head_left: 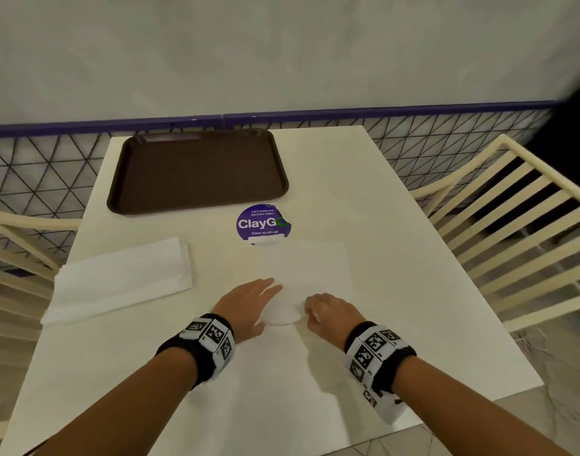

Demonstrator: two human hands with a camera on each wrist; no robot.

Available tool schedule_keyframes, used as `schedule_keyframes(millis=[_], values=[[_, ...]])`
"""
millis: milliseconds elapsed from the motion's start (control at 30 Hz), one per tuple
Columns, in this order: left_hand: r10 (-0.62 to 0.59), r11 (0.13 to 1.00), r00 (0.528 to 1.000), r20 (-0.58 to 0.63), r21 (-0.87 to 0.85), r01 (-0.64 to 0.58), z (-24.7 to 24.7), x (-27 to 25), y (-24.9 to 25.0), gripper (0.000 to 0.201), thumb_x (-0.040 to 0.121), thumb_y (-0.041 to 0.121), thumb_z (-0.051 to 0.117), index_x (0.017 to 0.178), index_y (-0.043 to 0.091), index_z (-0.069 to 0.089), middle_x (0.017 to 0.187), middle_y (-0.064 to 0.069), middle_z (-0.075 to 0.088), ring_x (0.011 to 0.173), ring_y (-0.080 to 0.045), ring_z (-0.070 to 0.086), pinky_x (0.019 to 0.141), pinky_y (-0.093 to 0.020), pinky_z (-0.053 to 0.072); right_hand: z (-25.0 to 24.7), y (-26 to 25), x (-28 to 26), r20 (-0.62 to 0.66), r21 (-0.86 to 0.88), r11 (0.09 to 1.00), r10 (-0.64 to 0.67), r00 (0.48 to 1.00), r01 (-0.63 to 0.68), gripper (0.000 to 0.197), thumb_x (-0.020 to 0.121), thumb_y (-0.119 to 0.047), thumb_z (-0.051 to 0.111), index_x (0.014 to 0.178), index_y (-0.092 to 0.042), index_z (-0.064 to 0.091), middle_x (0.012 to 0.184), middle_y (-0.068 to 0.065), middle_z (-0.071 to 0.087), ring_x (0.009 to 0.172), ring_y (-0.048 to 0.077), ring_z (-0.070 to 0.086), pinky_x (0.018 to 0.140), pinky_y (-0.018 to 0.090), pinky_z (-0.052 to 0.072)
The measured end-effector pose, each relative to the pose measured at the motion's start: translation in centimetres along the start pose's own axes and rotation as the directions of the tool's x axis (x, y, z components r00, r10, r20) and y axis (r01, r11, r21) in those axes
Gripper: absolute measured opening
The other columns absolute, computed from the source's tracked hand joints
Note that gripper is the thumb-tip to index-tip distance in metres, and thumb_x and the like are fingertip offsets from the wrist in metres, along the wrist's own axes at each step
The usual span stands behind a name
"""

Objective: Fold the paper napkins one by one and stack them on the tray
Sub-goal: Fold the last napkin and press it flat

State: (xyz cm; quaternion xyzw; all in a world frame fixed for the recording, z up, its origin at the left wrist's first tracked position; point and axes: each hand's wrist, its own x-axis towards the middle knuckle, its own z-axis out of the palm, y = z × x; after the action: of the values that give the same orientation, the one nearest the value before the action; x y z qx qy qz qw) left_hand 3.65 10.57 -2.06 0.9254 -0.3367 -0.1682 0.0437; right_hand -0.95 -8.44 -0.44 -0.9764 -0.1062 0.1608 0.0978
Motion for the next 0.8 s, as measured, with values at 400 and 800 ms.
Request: schedule_keyframes(millis=[400, 800], values=[[-0.159, 0.943, 0.987, 0.038, -0.291, 0.163, 0.3, -1.7, 0.2, 0.06, 0.094, 0.047, 0.018, 0.119, 0.009, 0.058, 0.116, -0.008, 0.063, 0.105, -0.023, 0.058, 0.087, -0.023, 0.037, -0.2, 5.5, -0.9, 0.224, 0.138, 0.99, -0.052, 0.973, 0.021, 0.049, 0.092, -0.025, 0.052, 0.139, -0.021, 0.038, 0.14, -0.002, 0.045, 0.127, 0.018, 0.045, 0.104, 0.027, 0.034], [-0.54, 0.581, 0.83, 0.14, -0.651, 0.488, -0.4, 2.0, -1.6, 0.028, 0.097, 0.03, 0.045, 0.084, 0.007, 0.056, 0.087, -0.01, 0.061, 0.082, -0.025, 0.059, 0.073, -0.025, 0.049, -3.3, 8.9, 5.0, 0.304, 0.452, 0.825, 0.214, 0.928, -0.338, 0.019, 0.094, -0.021, 0.052, 0.078, -0.012, 0.059, 0.095, 0.016, 0.062, 0.087, 0.026, 0.059, 0.08, 0.029, 0.048]])
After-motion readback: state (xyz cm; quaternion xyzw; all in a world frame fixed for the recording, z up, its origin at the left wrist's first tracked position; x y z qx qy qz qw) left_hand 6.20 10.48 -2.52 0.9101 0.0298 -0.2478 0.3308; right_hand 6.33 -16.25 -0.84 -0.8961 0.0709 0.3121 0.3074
